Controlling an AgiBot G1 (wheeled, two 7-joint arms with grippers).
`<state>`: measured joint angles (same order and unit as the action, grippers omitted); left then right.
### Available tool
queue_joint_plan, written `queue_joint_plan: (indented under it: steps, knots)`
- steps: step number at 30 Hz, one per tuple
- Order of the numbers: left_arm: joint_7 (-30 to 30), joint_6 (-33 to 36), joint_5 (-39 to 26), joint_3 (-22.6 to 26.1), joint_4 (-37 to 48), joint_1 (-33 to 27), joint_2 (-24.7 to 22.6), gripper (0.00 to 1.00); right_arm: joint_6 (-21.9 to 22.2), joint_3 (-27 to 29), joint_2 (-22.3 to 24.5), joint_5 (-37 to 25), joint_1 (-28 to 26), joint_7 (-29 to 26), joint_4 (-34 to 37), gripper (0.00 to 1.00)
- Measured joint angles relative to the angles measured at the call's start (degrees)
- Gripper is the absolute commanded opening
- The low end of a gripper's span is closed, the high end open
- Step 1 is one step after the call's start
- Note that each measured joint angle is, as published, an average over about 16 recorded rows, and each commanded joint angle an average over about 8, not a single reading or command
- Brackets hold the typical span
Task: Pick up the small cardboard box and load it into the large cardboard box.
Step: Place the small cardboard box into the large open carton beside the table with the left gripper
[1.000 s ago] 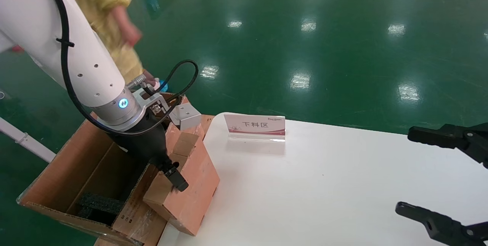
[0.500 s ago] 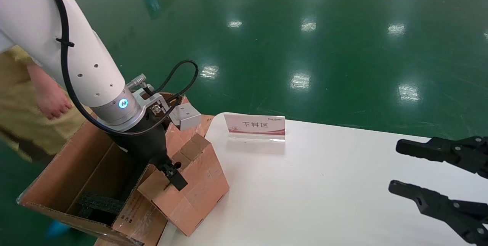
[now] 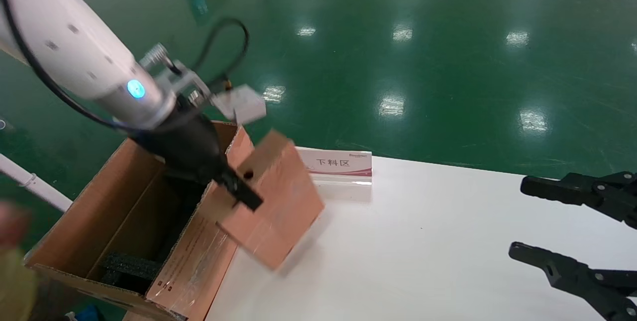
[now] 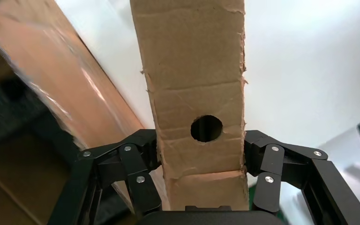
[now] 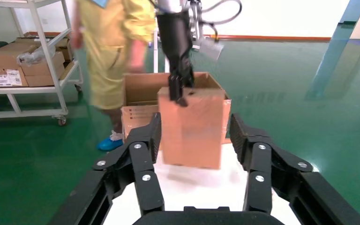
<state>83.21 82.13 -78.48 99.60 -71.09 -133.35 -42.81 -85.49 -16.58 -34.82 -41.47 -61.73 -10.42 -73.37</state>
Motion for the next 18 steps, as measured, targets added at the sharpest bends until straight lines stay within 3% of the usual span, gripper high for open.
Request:
queue_joint_plan:
  steps: [10,18]
  knots:
    - [-8.2,-1.3,-2.1,-4.0,8.0,-8.5,3.0,0.0,0.0,0.0,0.0,0.0,0.0,0.0,0.0,1.0]
    - [-17.7,2.3,-4.1,-4.9,18.0,-14.1,3.0,0.0,0.0,-0.1,0.0,0.0,0.0,0.0,0.0,1.0]
